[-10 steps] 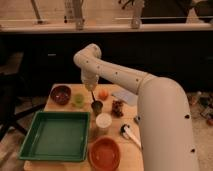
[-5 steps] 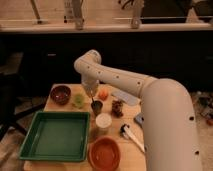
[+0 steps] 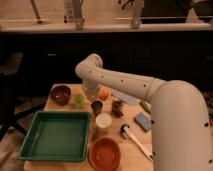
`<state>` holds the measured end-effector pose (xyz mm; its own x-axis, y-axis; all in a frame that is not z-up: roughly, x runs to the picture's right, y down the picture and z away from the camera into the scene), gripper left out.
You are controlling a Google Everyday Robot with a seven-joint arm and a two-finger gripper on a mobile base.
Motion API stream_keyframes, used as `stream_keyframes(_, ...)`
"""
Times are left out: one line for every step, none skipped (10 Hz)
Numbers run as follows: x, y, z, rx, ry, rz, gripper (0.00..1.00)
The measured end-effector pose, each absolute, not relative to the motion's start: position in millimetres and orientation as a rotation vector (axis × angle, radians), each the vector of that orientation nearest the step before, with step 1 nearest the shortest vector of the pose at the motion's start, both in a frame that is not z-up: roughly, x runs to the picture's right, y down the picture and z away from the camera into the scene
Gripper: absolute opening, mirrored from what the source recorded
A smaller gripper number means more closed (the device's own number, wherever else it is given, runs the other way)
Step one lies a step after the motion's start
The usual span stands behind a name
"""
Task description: Place fork in metal cup
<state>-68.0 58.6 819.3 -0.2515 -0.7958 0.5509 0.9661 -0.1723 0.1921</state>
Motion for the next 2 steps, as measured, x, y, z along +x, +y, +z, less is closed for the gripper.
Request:
stream_keyframes(-65.5,61.3,819.0,-0.384,-0.6,-1.736,0.0)
stream_keyframes(-60.2,64.5,819.3,-0.383,-0.598,-1.723,0.0)
